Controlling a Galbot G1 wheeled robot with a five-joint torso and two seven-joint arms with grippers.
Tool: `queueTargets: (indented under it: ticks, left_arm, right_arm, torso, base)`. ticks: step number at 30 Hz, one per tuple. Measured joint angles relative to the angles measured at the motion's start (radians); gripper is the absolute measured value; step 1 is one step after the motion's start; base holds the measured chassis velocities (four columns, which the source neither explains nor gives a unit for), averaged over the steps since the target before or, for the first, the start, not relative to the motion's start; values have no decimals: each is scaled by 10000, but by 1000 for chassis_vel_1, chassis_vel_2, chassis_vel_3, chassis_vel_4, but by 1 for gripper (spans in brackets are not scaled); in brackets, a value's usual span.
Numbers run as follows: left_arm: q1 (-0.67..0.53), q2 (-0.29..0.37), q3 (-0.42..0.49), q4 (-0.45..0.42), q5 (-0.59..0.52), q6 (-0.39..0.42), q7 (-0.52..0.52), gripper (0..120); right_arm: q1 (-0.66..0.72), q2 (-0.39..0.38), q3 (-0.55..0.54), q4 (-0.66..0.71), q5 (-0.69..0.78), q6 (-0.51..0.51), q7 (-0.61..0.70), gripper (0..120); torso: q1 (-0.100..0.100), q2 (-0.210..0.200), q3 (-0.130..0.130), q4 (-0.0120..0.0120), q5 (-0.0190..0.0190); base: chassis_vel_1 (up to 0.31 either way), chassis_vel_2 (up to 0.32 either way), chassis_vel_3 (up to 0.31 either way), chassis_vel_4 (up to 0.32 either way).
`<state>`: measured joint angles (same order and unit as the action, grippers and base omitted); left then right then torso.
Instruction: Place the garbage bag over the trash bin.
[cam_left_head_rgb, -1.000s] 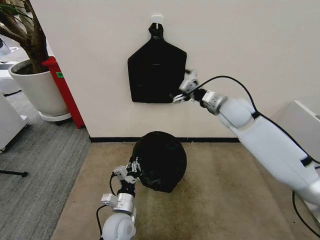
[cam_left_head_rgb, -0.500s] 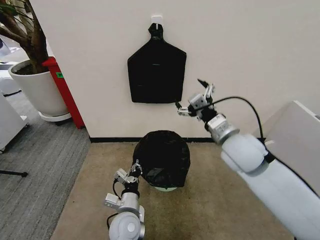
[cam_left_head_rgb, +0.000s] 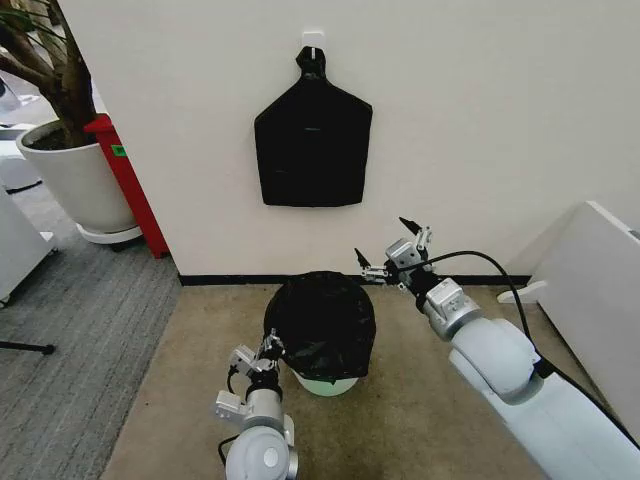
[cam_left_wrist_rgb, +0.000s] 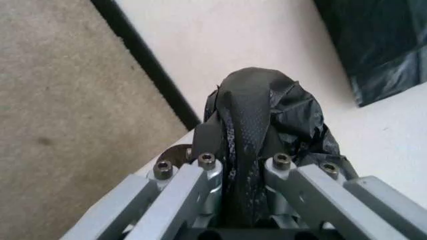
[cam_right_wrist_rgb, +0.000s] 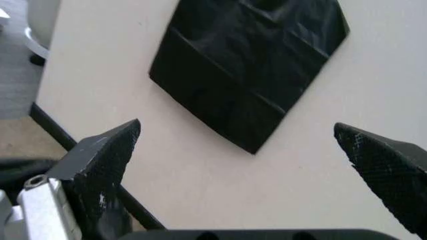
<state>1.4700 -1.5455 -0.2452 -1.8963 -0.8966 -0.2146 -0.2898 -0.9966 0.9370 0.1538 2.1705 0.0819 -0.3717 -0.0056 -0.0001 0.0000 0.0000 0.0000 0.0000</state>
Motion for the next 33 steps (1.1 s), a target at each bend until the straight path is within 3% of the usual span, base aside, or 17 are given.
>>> queueTargets:
  ticks: [15,24,27,33]
  left_arm:
    - [-32,-75,-21,521,326,24,-113,5]
    - [120,-183,-24,243,727,35,-14,34]
    - [223,-113,-15,10,836,36,45,47]
    - [600,80,-71,-412,961,-16,103,70]
  right_arm:
    - [82,23,-214,36,-93,186,-333,100]
    - [223,-78,-214,-6,-78,185,-390,100]
    - [270,-94,-190,-6,-70,179,-418,100]
    - [286,32,-189,-9,-77,150,-441,100]
  torso:
    - [0,0,0,0,18]
    - [0,0,1,-5,5]
    - [0,0,0,0,-27]
    - [0,0,0,3,-20]
  base:
    - [0,0,0,0]
    - [0,0,0,0]
    - [0,0,0,0]
    - [0,0,0,0]
